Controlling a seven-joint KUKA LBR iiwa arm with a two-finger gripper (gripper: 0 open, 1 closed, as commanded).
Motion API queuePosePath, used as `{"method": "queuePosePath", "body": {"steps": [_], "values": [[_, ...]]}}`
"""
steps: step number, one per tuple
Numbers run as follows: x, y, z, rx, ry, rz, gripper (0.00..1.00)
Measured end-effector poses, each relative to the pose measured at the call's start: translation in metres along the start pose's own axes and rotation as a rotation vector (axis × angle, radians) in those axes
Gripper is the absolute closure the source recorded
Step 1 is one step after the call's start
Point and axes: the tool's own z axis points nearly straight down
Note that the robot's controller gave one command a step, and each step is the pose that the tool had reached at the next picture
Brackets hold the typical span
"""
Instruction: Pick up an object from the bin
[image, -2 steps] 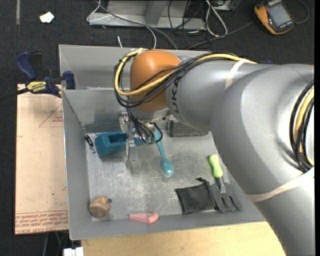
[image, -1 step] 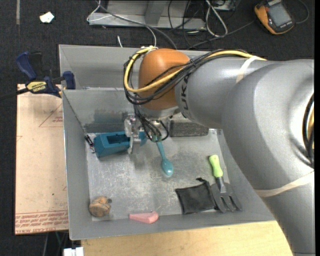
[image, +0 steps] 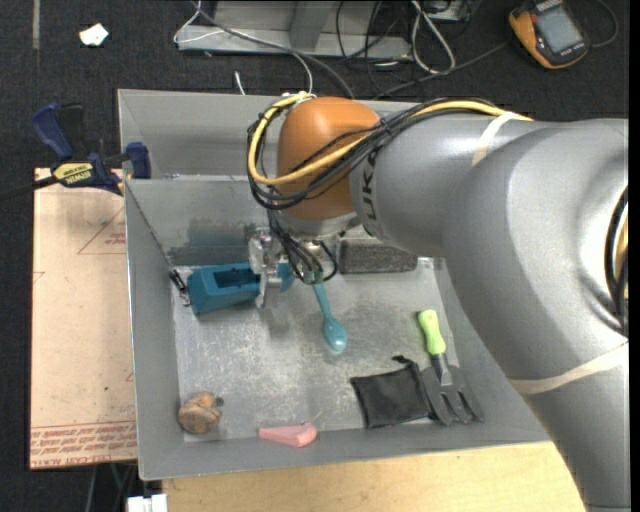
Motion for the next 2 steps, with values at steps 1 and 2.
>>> {"method": "queuePosePath", "body": {"steps": [1, 2], "values": [[-0.002, 0.005, 0.007, 0.009, -0.005, 0.001, 1.0], [-0.005, 0.024, 0.007, 0.01, -0.018, -0.029, 1.0]]}}
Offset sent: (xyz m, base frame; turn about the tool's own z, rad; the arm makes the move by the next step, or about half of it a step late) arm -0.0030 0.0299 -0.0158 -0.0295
